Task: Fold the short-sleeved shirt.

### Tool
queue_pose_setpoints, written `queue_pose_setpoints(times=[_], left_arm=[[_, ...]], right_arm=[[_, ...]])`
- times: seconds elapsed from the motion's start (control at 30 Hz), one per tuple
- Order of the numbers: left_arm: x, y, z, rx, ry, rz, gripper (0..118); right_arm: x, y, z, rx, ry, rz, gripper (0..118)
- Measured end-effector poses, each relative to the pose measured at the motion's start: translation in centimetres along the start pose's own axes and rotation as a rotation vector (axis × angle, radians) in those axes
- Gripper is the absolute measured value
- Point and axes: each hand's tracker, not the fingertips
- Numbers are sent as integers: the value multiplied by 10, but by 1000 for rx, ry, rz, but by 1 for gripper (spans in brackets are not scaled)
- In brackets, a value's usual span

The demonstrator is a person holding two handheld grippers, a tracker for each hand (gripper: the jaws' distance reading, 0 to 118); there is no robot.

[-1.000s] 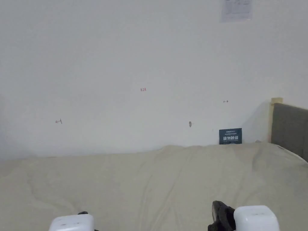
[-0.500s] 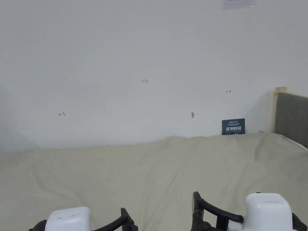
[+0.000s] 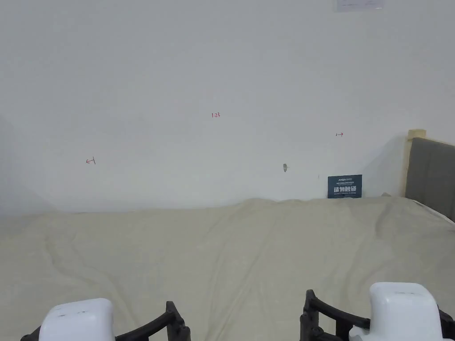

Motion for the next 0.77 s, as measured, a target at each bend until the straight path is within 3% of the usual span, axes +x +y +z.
queue_pose_setpoints(times=[0.17,0.4,0.47,0.53,0.6,0.67,0.77], left_arm=[[-3,-2,-3,-3,17,-2,118],[-2,-3,-6,-29,2,-4,118],[-1,-3,-6,-31,4,-2,118],[-2,-3,-6,-29,6,9,118],[-3,0,-8,-32,-3,16,118],[-3,-1,-8,-30,-3,19,118],[-4,-1,-7,-28,0,23,118]], right_arm=[[-7,-4,-4,-44,-43,58,109],[-5,-5,-3,-92,33,25,109],[-9,-9,2,-28,7,84,109],[-18,-12,4,15,-80,188,109],[-15,-12,7,29,-28,120,109],[-14,-9,7,-20,-43,10,109],[-8,-8,3,-54,13,-14,109]])
